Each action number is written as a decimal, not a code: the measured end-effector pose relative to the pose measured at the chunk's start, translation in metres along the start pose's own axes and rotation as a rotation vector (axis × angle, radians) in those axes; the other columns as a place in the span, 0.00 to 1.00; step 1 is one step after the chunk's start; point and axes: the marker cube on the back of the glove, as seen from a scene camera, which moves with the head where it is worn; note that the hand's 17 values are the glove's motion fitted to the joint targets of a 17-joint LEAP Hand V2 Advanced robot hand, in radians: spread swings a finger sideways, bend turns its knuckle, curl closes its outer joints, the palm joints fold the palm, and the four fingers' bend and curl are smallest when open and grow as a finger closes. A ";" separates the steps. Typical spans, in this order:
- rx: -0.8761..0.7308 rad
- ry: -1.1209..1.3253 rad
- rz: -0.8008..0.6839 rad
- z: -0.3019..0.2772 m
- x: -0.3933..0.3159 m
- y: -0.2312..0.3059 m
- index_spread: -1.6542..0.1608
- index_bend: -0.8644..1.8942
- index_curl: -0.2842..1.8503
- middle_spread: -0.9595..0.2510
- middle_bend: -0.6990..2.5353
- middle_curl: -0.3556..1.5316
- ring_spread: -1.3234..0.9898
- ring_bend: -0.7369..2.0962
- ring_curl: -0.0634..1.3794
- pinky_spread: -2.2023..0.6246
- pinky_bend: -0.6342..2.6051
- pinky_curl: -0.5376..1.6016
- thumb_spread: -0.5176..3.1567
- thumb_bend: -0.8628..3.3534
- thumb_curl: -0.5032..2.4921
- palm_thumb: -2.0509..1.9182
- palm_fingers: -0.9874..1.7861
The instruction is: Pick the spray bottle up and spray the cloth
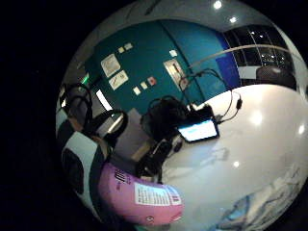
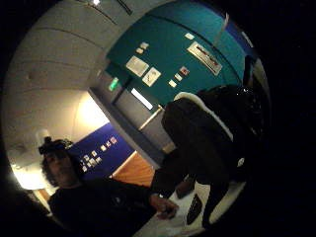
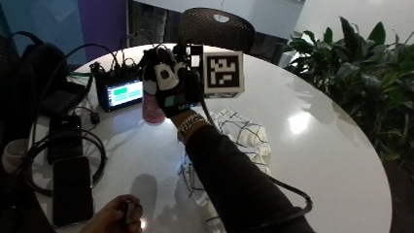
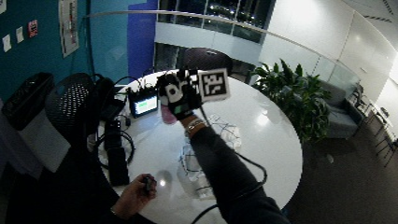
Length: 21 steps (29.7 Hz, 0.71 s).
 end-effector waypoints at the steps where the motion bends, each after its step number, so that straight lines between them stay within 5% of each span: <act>1: 0.038 -0.018 0.032 0.003 0.006 0.007 0.78 0.44 0.40 0.64 0.45 0.47 0.51 0.51 0.35 0.67 0.33 0.44 0.51 0.20 0.22 0.63 0.87; 9: 0.162 0.057 0.179 0.008 0.045 0.041 0.78 0.44 0.40 0.65 0.45 0.47 0.51 0.51 0.35 0.67 0.34 0.44 0.51 0.20 0.22 0.63 0.87; 21: 0.151 0.123 0.164 0.004 0.048 0.035 0.78 0.44 0.40 0.65 0.44 0.47 0.51 0.51 0.35 0.67 0.34 0.44 0.51 0.20 0.22 0.63 0.87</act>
